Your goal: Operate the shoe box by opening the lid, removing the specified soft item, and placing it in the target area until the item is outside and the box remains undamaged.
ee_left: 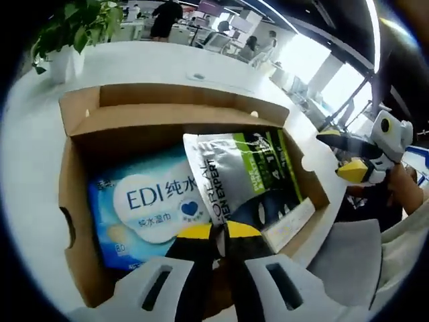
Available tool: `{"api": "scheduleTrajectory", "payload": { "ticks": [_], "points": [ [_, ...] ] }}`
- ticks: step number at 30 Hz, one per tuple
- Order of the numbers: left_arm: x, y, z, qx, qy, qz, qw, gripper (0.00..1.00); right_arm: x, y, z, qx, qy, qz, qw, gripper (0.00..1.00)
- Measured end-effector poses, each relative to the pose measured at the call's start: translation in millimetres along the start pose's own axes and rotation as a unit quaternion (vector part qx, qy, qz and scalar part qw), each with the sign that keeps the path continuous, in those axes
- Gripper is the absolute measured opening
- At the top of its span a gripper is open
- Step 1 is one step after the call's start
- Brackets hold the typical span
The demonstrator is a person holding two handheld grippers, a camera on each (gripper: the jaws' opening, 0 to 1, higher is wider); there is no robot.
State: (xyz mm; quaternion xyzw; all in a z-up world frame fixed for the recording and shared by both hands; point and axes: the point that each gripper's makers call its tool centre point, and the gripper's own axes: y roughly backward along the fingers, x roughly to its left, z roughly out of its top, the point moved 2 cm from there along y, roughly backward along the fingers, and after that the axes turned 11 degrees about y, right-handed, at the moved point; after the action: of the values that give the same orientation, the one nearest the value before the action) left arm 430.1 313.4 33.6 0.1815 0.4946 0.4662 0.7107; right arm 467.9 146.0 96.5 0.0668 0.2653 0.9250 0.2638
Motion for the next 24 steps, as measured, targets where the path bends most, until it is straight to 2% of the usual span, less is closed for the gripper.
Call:
{"api": "scheduleTrajectory", "payload": {
  "ticks": [2, 6, 13, 24],
  "points": [
    [-0.5, 0, -0.3, 0.000, 0.020, -0.003, 0.9998, 0.00, 2, -4, 0.4, -0.001, -0.004, 0.004, 1.0000, 0.49],
    [-1.2, 1, -2.1, -0.001, 0.015, -0.002, 0.9999, 0.00, 6, -11, 1.8, -0.002, -0.006, 0.010, 0.9999, 0.46],
    [8.6, 8, -0.9, -0.006, 0.022, 0.006, 0.9997, 0.00, 13, -29, 5.0, -0.001, -0.003, 0.021, 0.9998, 0.40],
    [27.6, 16, -1.4, -0.004, 0.009, 0.036, 0.9993, 0.00, 25, -64, 1.4, 0.034, 0.023, 0.051, 0.9979, 0.36]
  ]
}}
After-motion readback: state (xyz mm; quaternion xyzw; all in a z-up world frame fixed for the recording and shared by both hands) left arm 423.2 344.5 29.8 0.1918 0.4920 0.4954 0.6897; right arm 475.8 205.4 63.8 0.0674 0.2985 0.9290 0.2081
